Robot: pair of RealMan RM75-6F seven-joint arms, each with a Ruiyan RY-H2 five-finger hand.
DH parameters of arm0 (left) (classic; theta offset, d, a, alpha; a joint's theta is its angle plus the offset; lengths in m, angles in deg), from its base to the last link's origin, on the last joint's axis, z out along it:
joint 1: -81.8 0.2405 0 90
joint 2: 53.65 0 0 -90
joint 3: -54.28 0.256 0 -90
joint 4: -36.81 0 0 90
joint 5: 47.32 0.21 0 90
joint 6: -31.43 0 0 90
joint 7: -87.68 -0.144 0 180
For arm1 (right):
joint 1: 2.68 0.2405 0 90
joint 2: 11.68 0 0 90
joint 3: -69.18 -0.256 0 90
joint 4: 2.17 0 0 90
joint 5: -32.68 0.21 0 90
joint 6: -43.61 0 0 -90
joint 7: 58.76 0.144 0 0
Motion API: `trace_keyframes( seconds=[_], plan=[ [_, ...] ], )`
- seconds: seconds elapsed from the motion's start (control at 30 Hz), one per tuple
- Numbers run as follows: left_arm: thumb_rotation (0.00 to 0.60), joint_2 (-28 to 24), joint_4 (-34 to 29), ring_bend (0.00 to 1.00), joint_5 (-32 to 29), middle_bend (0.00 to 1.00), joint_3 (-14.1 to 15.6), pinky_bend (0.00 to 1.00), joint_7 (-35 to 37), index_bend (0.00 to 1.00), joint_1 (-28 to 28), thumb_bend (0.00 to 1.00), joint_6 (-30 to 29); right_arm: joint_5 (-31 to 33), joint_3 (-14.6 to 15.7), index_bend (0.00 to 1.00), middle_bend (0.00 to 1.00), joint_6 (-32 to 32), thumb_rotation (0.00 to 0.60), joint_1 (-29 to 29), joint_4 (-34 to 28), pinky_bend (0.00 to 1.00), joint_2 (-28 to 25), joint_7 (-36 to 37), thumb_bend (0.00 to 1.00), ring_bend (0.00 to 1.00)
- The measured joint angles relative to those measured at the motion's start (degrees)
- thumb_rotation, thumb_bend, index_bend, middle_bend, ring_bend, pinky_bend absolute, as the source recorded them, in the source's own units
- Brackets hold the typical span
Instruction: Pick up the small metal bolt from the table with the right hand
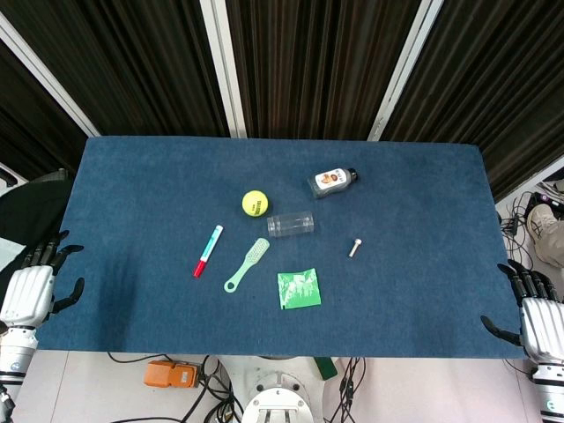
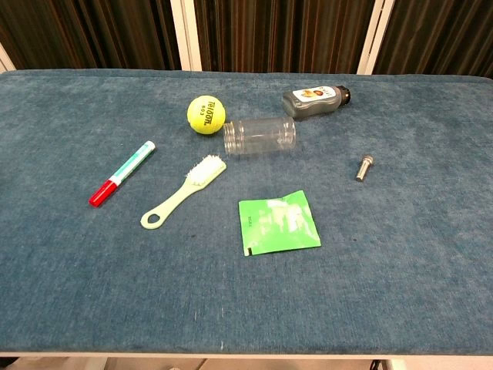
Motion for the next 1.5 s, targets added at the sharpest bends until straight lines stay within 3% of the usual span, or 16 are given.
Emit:
trace_keyframes(
  seconds=[0.53,0.83,1.03,1.2,1.37,1.5],
  plan=[
    [0.6,-0.1,-0.3,0.05,-0.4,0.05,0.0,0.12,-0.1,0.23,0.1,0.45,0.1,1.1,-0.5,0.21,0.15,2.0,0.6,1.0,2.0,0.14,0.2,2.1,0.33,0.18],
    [0.6,-0.4,-1.1,0.05,-1.5,0.05,-0.1,0.12,0.0,0.23,0.4,0.45,0.3,1.0,-1.6,0.27,0.15,4.4,0.6,3.6,3.8,0.14,1.1,0.6,0.33,0.17],
    [0.6,-0.3,-1.4,0.06,-2.0,0.05,-0.4,0.12,-0.3,0.23,0.5,0.45,0.1,2.4,-3.4,0.32,0.15,12.6,0.6,8.9,7.1,0.14,1.1,1.9,0.33,0.17],
    [0.6,-0.3,-1.3,0.07,-2.5,0.05,-0.6,0.12,-0.6,0.23,0.6,0.45,0.0,2.8,-5.7,0.36,0.15,22.0,0.6,17.5,13.2,0.15,1.7,3.1,0.33,0.17],
    [0.6,-0.2,-1.4,0.07,-3.1,0.05,-0.9,0.12,-1.1,0.23,0.8,0.45,-0.3,2.6,-7.4,0.4,0.14,29.0,0.6,25.5,20.2,0.15,5.1,0.6,0.34,0.18],
    [0.6,-0.2,-1.5,0.07,-3.4,0.05,-1.0,0.12,-1.2,0.23,1.1,0.45,-0.7,2.4,-8.3,0.42,0.14,32.5,0.6,30.3,24.3,0.17,8.5,-0.9,0.4,0.19]
  ],
)
